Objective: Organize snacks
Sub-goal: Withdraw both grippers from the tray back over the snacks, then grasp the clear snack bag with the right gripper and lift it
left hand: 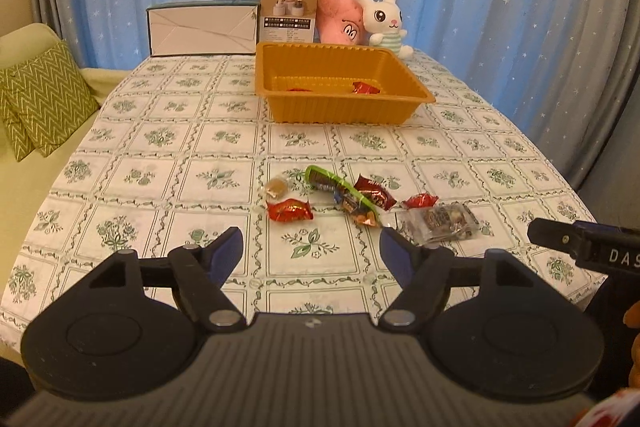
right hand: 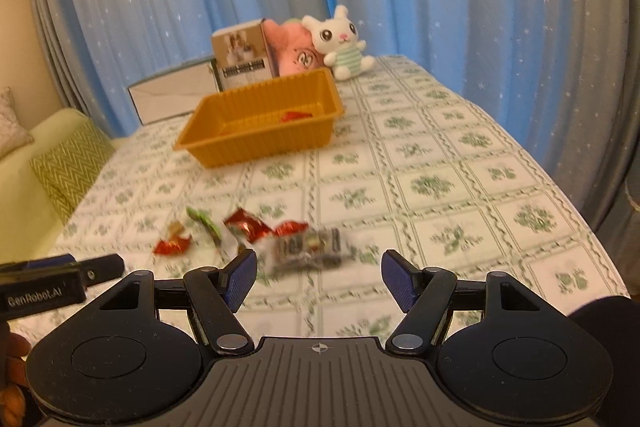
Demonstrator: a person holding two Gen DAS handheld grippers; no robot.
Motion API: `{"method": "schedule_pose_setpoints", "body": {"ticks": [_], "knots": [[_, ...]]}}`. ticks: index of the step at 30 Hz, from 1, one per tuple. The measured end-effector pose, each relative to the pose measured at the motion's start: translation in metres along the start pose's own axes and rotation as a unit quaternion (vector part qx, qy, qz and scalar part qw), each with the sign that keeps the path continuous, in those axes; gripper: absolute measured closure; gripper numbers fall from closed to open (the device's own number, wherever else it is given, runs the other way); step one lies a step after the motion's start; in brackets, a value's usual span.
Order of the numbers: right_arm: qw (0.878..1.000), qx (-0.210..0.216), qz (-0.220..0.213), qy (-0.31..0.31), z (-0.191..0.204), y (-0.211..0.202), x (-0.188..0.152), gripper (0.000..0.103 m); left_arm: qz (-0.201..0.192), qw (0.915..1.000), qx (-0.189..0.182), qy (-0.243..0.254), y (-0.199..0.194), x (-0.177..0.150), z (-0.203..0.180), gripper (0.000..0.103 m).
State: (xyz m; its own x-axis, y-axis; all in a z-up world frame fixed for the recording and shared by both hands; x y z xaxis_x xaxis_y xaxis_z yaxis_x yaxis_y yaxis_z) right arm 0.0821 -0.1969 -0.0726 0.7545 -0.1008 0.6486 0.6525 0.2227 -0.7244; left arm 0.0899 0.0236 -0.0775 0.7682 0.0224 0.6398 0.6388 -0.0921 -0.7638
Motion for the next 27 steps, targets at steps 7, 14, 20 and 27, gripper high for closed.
{"method": "schedule_pose_setpoints", "body": {"ticks": [7, 14, 20, 27], "knots": [[1.000, -0.002, 0.005, -0.004, 0.000, 0.003, -0.004, 0.034, 0.001, 1.0000, 0.008, 0.004, 0.002, 0.001, 0.002, 0.031], [1.000, 0.000, 0.017, -0.007, 0.001, 0.011, -0.007, 0.034, 0.011, 0.9998, 0.013, 0.005, 0.011, -0.001, 0.006, 0.031], [1.000, 0.000, 0.027, -0.015, 0.003, 0.022, -0.007, 0.034, 0.020, 0.9997, 0.012, 0.005, 0.020, -0.002, 0.009, 0.033], [0.995, 0.005, 0.054, -0.078, 0.005, 0.050, 0.006, 0.034, 0.029, 0.9995, 0.010, 0.007, 0.034, 0.000, 0.010, 0.033]]}}
Point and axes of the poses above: each gripper's, at about its wrist camera, not at the fingertips, and y roughly the way its jaws point, z to its left, x to its top, the point moved 7 cm from there along y, roughly the way its jaws point, and after that the axes turned 10 degrees about z, right-handed, at the moved point
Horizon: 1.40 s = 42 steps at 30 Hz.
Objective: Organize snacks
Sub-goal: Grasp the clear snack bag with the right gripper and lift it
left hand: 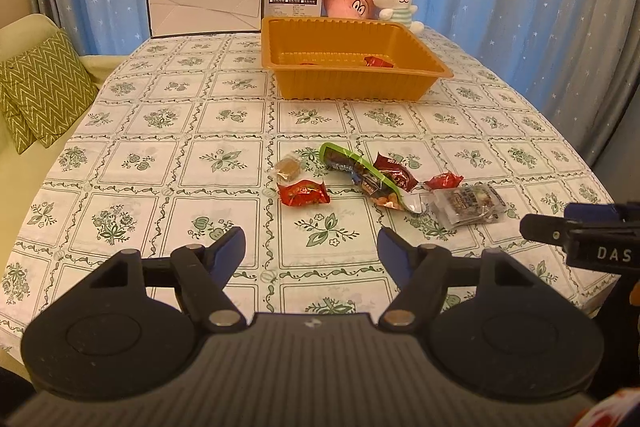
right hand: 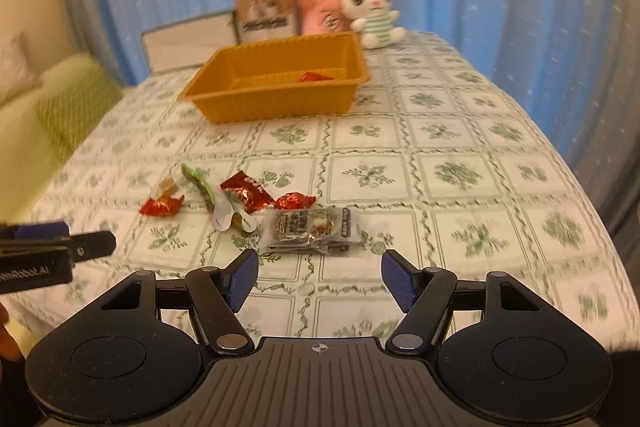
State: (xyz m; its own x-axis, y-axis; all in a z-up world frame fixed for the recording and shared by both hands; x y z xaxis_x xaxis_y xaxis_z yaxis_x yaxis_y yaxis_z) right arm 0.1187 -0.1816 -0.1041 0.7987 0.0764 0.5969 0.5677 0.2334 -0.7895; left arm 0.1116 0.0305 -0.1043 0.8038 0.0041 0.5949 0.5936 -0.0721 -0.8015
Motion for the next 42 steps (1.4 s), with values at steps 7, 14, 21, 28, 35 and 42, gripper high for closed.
{"method": "schedule_pose_setpoints", "body": {"ticks": [7, 14, 21, 28, 35, 42], "knots": [[0.986, -0.009, 0.045, -0.160, 0.010, 0.039, 0.012, 0.034, 0.006, 1.0000, -0.005, -0.001, 0.015, 0.006, 0.000, 0.033], [0.950, 0.002, 0.044, -0.308, 0.016, 0.065, 0.023, 0.034, 0.011, 0.9999, -0.013, 0.002, 0.028, 0.012, -0.001, 0.033], [0.915, 0.057, 0.089, -0.390, 0.022, 0.096, 0.028, 0.035, 0.016, 0.9997, -0.019, -0.003, 0.037, 0.013, 0.001, 0.033], [0.918, 0.091, 0.127, -0.365, 0.019, 0.110, 0.032, 0.035, 0.016, 0.9995, -0.025, -0.010, 0.039, 0.013, 0.004, 0.033], [0.945, 0.108, 0.164, -0.261, 0.018, 0.093, 0.021, 0.057, 0.011, 0.9995, -0.027, -0.010, 0.035, 0.013, 0.004, 0.033], [0.977, 0.098, 0.107, -0.157, 0.018, 0.083, 0.020, 0.057, 0.008, 0.9996, -0.023, -0.011, 0.032, 0.012, 0.005, 0.033]]}}
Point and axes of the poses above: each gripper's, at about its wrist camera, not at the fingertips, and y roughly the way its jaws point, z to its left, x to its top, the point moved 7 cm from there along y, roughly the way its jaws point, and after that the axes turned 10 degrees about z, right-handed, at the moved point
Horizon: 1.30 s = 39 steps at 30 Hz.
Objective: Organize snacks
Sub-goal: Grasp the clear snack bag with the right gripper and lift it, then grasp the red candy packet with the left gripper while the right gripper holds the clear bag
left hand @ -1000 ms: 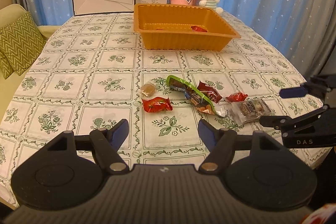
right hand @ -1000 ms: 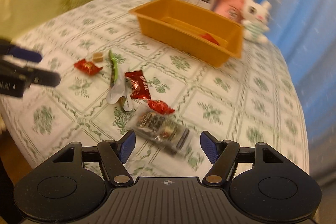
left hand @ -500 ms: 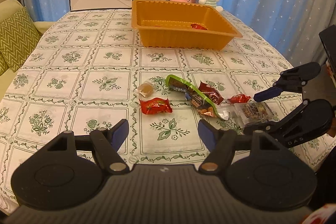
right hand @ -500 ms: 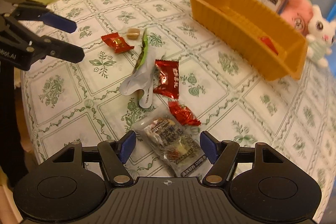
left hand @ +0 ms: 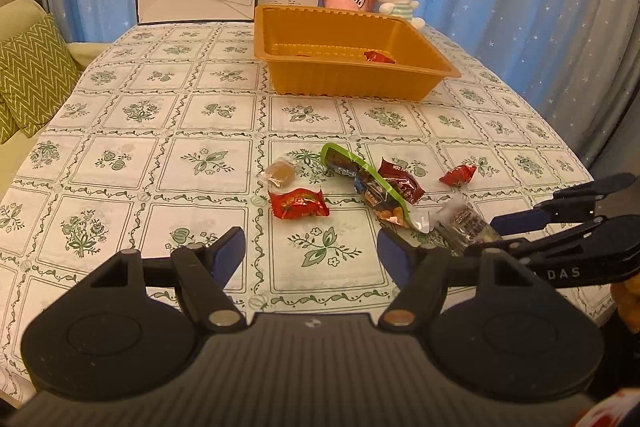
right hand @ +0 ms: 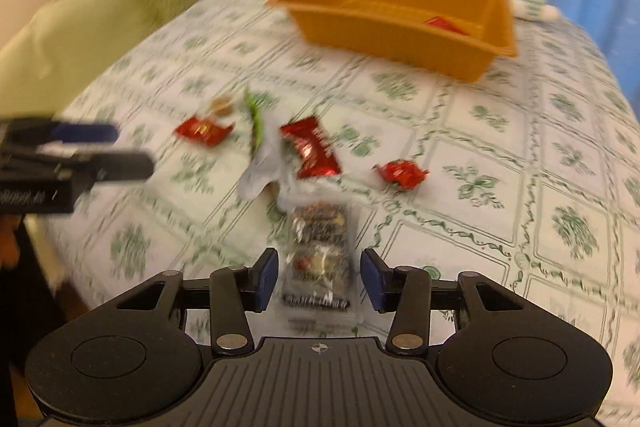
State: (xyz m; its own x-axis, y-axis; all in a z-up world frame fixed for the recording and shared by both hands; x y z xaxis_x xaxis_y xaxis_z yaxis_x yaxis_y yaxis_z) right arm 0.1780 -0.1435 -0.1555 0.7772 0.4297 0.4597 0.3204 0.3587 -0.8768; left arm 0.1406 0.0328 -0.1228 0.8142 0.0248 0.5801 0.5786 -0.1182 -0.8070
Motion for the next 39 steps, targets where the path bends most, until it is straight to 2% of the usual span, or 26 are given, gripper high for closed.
{"method": "schedule_pose_setpoints", "body": {"ticks": [3, 9, 11, 15, 18, 21, 25, 30, 37, 39], "knots": [[0.999, -0.007, -0.021, 0.037, -0.002, 0.002, 0.004, 0.057, 0.000, 1.0000, 0.003, 0.001, 0.000, 0.000, 0.002, 0.033], [0.998, -0.039, -0.032, 0.036, 0.003, 0.009, 0.003, 0.058, 0.005, 0.9999, 0.008, 0.010, 0.008, 0.002, 0.008, 0.034], [0.997, -0.039, -0.039, 0.045, 0.002, 0.007, 0.003, 0.064, 0.005, 0.9998, 0.009, 0.016, 0.012, 0.004, 0.008, 0.035], [0.995, -0.048, -0.061, 0.065, -0.003, 0.000, 0.001, 0.065, 0.003, 0.9994, 0.013, 0.033, 0.022, 0.011, 0.009, 0.037], [0.993, -0.051, -0.074, 0.077, -0.006, -0.005, 0.000, 0.065, 0.002, 0.9979, 0.018, 0.063, 0.032, 0.017, 0.008, 0.039], [0.992, -0.049, -0.079, 0.086, -0.008, -0.007, 0.000, 0.065, 0.009, 0.9932, 0.021, 0.114, 0.044, 0.023, 0.006, 0.040], [0.991, -0.047, -0.084, 0.091, -0.009, -0.007, 0.002, 0.065, 0.022, 0.9859, 0.024, 0.164, 0.057, 0.031, 0.008, 0.050], [0.989, -0.054, -0.082, 0.114, -0.019, -0.003, 0.002, 0.065, 0.041, 0.9822, -0.007, 0.183, 0.071, 0.040, 0.011, 0.057], [0.986, -0.056, -0.083, 0.135, -0.029, -0.003, 0.000, 0.065, 0.056, 0.9831, -0.035, 0.171, 0.073, 0.036, 0.005, 0.072], [0.986, -0.055, -0.083, 0.135, -0.029, -0.003, 0.001, 0.065, 0.057, 0.9833, -0.037, 0.169, 0.074, 0.031, 0.001, 0.073]]}}
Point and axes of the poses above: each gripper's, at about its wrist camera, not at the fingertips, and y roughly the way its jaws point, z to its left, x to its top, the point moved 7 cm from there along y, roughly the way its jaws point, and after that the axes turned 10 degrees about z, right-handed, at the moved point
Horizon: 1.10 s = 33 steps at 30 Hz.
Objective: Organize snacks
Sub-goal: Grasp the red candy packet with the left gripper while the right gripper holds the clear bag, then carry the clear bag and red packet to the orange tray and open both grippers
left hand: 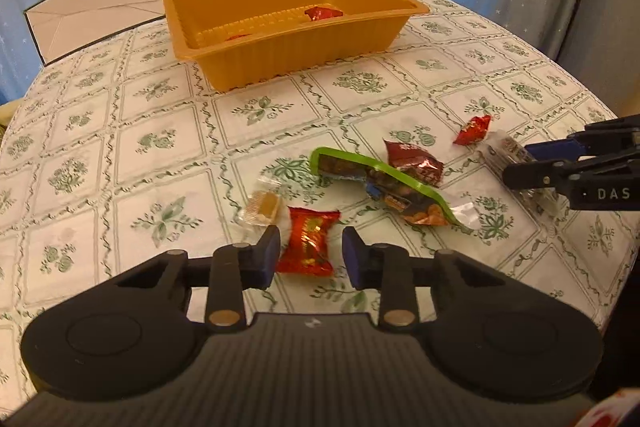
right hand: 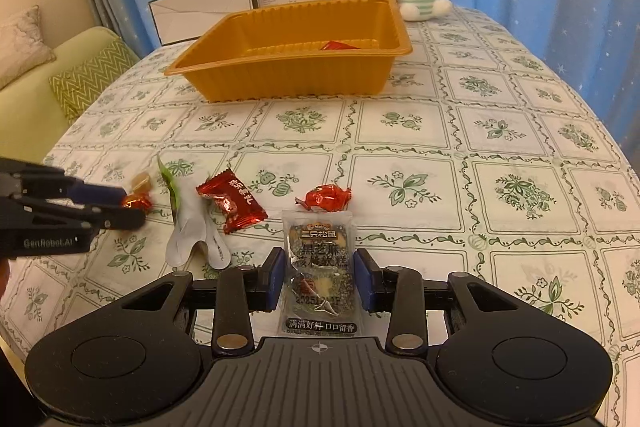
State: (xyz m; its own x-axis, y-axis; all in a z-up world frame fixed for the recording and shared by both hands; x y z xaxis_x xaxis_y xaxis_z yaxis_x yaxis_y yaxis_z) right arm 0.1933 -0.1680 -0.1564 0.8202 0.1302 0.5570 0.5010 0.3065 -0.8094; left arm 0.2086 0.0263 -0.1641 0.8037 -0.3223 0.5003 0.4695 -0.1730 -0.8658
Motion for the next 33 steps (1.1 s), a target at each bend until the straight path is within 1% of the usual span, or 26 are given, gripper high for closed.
{"method": "schedule_pose_setpoints", "body": {"ticks": [2, 8, 12, 20, 26, 31, 33], "knots": [[1.000, 0.002, -0.001, 0.002, 0.001, -0.001, 0.000, 0.065, 0.000, 1.0000, 0.002, -0.005, 0.002, -0.002, -0.003, 0.075], [1.000, 0.004, -0.003, 0.002, 0.003, -0.002, 0.001, 0.065, -0.007, 0.9996, 0.005, -0.028, 0.004, 0.001, -0.001, 0.076], [1.000, 0.004, -0.005, 0.001, 0.004, -0.004, 0.001, 0.065, -0.004, 0.9991, 0.010, -0.040, 0.004, 0.001, -0.002, 0.077], [1.000, 0.007, -0.013, -0.001, 0.009, -0.008, 0.003, 0.065, -0.013, 0.9975, 0.007, -0.069, -0.009, -0.010, -0.008, 0.077], [1.000, 0.009, -0.016, -0.004, 0.013, -0.011, 0.005, 0.065, -0.007, 0.9968, 0.011, -0.079, -0.012, -0.015, -0.008, 0.078], [1.000, 0.010, -0.019, -0.004, 0.015, -0.012, 0.005, 0.065, -0.015, 0.9970, 0.020, -0.073, -0.016, -0.015, -0.011, 0.078], [1.000, 0.010, -0.020, -0.003, 0.014, -0.013, 0.005, 0.065, -0.022, 0.9968, 0.016, -0.076, -0.021, -0.012, -0.011, 0.078]]}}
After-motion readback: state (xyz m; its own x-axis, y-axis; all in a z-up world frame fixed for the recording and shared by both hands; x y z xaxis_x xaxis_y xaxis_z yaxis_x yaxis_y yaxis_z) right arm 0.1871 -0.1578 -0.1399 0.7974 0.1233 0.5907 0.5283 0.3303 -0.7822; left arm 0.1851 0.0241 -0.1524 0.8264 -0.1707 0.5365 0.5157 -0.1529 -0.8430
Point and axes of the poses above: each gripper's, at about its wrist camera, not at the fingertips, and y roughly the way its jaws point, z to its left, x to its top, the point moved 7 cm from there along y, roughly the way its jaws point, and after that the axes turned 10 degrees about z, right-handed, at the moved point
